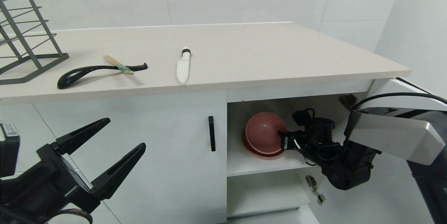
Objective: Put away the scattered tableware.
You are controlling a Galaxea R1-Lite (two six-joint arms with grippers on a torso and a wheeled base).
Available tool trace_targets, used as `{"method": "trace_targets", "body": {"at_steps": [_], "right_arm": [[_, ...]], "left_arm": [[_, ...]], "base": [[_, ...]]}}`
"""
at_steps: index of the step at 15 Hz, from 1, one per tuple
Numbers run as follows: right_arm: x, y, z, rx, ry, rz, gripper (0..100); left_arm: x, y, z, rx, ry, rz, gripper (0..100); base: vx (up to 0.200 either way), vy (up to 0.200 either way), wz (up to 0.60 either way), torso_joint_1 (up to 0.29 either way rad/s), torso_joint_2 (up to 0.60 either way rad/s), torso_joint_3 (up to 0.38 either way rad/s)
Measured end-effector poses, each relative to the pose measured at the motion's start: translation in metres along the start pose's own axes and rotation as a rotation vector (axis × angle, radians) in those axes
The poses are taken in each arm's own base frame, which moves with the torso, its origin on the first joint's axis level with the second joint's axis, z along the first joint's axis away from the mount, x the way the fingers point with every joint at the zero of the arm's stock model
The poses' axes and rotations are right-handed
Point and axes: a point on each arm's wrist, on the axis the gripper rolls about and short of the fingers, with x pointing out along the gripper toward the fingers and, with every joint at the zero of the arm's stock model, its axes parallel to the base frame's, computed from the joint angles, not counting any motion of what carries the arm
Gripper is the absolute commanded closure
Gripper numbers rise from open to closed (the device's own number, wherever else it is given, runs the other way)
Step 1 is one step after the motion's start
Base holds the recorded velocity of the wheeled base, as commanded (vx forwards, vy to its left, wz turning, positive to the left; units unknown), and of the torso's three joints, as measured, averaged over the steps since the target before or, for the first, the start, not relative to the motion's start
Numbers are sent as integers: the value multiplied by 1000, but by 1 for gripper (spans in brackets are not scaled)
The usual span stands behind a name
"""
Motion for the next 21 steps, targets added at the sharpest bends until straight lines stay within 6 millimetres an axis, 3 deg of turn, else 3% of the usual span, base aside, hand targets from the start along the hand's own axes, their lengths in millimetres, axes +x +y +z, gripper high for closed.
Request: {"method": "trace_targets", "body": {"at_steps": [7,11,15,21], "right_arm": [[-2,3,-7,-36,14,10,0],[-17,21,0,-55,-21,56,0],[-48,33,12,-68,-42,88,0],[-104,38,5,-105,-54,119,0]], "left_arm": [[0,0,0,-2,1,0,0],[0,0,-1,-2,4,0,0],[0,0,-2,-2,17,0,0],[0,0,-2,-2,16,-2,0]], "base": [[0,0,0,0,0,0],[0,0,0,0,0,0],[0,0,0,0,0,0],[0,0,0,0,0,0]]}}
